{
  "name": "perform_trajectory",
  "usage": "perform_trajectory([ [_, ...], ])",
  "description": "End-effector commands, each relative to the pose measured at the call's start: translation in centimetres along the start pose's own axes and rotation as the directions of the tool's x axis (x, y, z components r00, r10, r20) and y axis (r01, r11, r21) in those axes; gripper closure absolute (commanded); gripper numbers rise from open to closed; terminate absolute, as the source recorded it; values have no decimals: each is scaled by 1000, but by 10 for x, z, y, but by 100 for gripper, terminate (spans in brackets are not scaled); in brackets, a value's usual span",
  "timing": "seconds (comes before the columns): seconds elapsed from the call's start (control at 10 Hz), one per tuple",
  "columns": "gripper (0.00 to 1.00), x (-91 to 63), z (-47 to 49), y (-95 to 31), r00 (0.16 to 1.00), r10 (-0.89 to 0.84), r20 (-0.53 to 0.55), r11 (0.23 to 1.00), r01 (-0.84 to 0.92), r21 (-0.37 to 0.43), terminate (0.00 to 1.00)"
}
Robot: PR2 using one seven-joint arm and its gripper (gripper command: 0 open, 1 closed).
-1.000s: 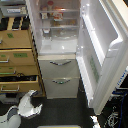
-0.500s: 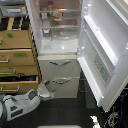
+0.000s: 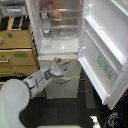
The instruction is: Opening the fridge
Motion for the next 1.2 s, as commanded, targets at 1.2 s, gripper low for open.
perform_trajectory([
  [1.2, 0, 137, 261, -711, 609, -779, 153, 614, 789, -13, 0],
])
